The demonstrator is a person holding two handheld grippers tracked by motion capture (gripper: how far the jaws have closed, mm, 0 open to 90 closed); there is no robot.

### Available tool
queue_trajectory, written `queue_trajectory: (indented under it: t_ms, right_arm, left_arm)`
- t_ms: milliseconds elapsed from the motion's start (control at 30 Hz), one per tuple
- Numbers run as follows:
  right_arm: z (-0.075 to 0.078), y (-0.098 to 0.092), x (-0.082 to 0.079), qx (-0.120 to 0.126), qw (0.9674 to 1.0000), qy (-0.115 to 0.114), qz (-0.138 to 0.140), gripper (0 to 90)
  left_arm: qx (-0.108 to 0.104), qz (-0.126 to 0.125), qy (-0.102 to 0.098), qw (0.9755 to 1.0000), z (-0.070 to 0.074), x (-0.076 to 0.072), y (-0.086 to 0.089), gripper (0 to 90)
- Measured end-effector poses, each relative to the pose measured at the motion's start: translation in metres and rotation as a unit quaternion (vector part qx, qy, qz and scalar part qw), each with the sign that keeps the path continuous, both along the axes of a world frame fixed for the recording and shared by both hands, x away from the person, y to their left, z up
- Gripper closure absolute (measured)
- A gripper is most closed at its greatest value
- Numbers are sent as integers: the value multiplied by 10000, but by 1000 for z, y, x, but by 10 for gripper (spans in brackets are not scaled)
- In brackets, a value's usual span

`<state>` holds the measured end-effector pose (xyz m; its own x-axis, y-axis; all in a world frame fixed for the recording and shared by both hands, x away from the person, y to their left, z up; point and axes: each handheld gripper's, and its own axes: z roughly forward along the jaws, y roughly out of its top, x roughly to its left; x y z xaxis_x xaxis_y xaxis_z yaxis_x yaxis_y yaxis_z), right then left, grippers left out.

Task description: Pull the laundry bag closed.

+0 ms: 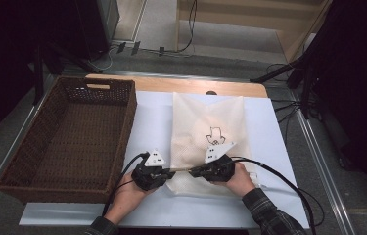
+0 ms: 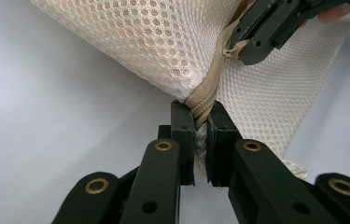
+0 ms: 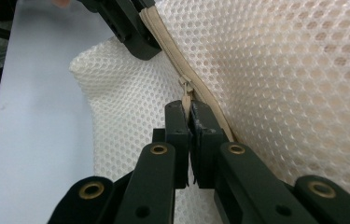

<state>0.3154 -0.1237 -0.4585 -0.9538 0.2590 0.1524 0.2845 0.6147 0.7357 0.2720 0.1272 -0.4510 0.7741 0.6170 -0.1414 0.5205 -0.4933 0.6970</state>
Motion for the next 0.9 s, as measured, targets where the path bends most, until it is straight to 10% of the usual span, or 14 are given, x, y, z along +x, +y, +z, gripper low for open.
queue_trajectory:
  t_ms: [900]
  right_arm:
    - [-1,-32,-5,-37,9991,-38,-423,880]
  left_arm:
    - [-138,77,126,9998,-4,1,3,835]
